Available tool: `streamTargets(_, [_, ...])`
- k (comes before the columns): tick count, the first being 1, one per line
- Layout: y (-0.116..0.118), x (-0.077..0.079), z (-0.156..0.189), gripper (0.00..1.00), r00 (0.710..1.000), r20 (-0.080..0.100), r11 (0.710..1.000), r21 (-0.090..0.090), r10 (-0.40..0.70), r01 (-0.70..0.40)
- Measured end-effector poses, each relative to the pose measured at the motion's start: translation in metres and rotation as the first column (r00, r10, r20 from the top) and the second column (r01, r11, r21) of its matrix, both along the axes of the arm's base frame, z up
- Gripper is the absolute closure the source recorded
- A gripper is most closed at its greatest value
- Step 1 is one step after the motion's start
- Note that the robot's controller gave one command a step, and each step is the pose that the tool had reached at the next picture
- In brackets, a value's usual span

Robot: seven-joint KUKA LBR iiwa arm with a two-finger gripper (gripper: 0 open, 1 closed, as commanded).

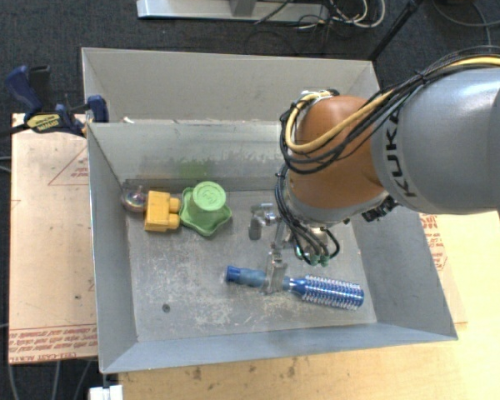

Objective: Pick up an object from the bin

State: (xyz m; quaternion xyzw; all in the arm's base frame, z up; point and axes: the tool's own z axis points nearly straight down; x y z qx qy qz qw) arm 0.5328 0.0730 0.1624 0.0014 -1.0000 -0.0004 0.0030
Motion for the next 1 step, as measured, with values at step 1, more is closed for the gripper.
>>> streamTargets(1, [-0.0234,-0.0114,-0.0969,0.00,0.999,-0.001,0.999,-0.001,-0.050,0.050])
